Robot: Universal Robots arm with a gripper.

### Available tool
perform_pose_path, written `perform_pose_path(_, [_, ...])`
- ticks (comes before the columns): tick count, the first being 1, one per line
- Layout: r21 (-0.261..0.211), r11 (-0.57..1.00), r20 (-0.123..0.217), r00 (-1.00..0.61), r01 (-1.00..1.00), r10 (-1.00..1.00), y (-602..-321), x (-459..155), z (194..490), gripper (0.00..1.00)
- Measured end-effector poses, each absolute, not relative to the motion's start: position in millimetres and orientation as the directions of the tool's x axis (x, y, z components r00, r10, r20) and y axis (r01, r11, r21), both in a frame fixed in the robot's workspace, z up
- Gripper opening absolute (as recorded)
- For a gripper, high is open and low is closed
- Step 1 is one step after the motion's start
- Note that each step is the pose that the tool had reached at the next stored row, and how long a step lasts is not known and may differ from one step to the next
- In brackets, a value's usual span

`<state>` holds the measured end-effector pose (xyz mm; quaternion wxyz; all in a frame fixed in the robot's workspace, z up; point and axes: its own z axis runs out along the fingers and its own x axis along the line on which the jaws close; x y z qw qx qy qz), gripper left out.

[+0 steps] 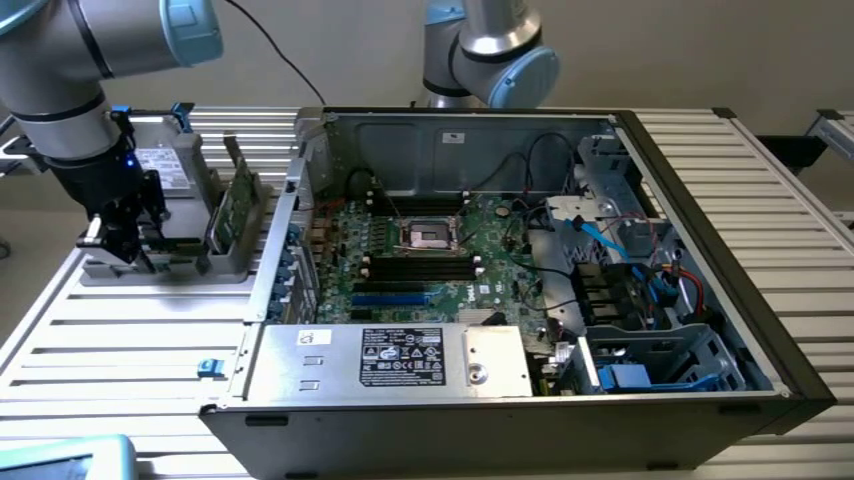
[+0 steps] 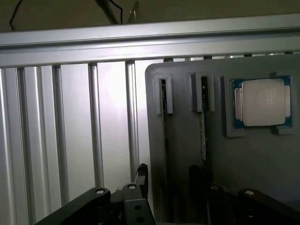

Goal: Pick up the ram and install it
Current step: 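Pick up the ram and move it above insertion slot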

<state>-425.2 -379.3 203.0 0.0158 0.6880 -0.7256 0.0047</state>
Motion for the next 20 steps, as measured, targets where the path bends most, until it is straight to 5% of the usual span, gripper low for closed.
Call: perform_pose_path(20, [0.014,0.053,0.029,-0.053,-0.998,-0.998,-379.3,-425.3,196.3,0.49])
